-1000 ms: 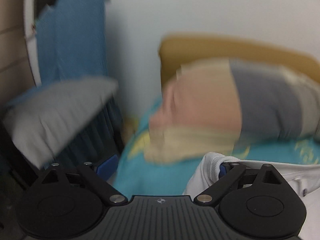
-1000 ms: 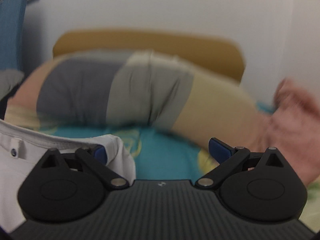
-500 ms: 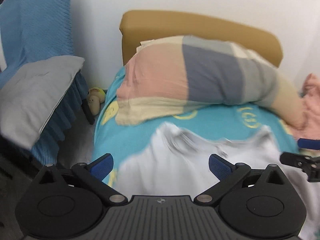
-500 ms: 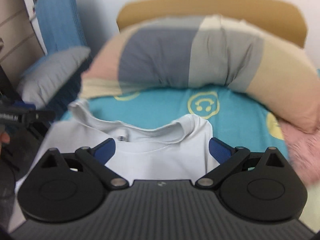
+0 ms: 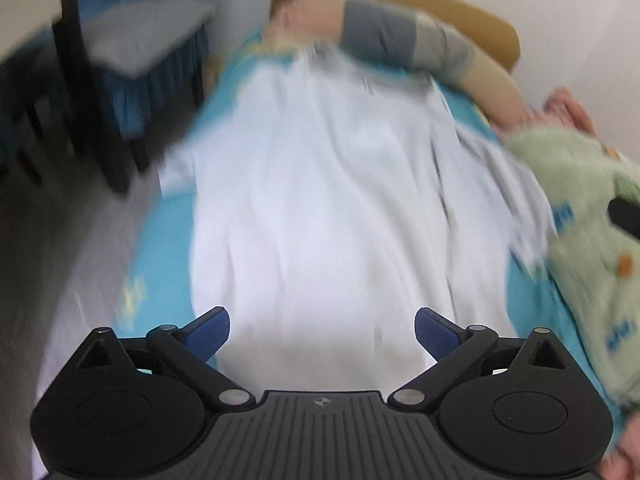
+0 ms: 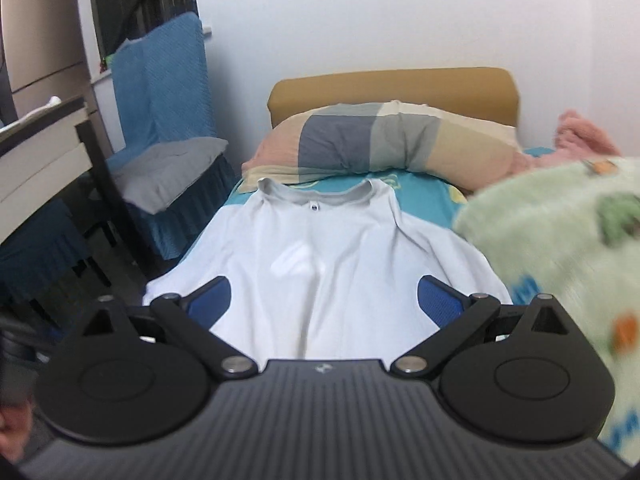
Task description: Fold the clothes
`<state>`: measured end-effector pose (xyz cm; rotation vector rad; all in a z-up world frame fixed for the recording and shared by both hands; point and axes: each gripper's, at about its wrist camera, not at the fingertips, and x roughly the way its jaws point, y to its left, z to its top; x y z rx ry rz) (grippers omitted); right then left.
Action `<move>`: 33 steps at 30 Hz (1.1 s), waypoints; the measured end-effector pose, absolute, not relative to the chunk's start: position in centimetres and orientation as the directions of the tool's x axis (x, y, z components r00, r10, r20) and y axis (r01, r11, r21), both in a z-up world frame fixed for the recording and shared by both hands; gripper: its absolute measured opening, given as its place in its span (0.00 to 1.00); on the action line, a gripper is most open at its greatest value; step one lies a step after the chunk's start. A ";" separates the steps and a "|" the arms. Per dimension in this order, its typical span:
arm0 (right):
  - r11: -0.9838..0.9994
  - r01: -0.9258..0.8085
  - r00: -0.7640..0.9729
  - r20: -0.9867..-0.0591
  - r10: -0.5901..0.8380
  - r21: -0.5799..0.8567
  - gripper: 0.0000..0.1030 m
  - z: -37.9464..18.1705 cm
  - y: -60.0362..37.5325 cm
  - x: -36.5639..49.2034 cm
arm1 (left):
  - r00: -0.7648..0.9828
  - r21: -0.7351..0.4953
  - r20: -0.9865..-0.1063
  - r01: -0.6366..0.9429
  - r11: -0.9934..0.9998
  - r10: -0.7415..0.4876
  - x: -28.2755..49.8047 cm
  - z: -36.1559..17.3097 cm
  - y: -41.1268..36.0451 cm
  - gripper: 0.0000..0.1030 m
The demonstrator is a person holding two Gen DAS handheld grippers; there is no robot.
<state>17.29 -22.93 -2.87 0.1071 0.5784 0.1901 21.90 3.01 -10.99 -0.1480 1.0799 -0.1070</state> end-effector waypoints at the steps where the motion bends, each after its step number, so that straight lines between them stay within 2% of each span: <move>1: 0.976 -0.139 0.825 -0.526 0.208 0.167 0.98 -2.9 -23.2 15.3 | 0.441 -0.171 -0.883 0.019 0.985 -0.162 20.2 -11.3 2.4 0.91; 3: 0.973 -0.126 0.830 -0.516 0.211 0.195 0.98 -3.1 -24.1 12.1 | 0.389 -0.156 -0.907 0.040 0.987 -0.159 17.4 -12.0 0.9 0.86; 6: 0.974 -0.096 0.843 -0.503 0.189 0.204 0.98 -3.9 -25.8 9.1 | 0.349 -0.162 -0.921 0.058 0.985 -0.172 15.3 -12.8 -1.1 0.85; 17: 0.935 0.024 0.829 -0.529 0.179 0.353 0.98 -7.4 -30.3 6.8 | 0.260 -0.185 -0.951 -0.055 0.981 -0.165 16.4 -18.3 -3.6 0.51; 20: 0.928 0.021 0.822 -0.535 0.195 0.372 0.98 -7.9 -30.5 7.1 | 0.267 -0.189 -0.950 -0.074 0.979 -0.163 16.6 -18.7 -3.1 0.27; 21: 0.926 0.021 0.819 -0.538 0.200 0.376 0.98 -8.0 -30.5 7.2 | 0.269 -0.187 -0.949 -0.069 0.980 -0.162 16.3 -18.0 -2.6 0.06; 28: 0.904 0.022 0.800 -0.550 0.240 0.426 0.98 -8.4 -31.0 7.2 | 0.285 -0.166 -0.946 -0.025 0.986 -0.153 14.2 -12.6 1.0 0.03; 33: 0.899 0.021 0.791 -0.557 0.252 0.437 0.98 -8.5 -31.0 7.3 | 0.215 -0.015 -0.977 -0.042 0.999 -0.005 13.7 -10.2 5.2 0.02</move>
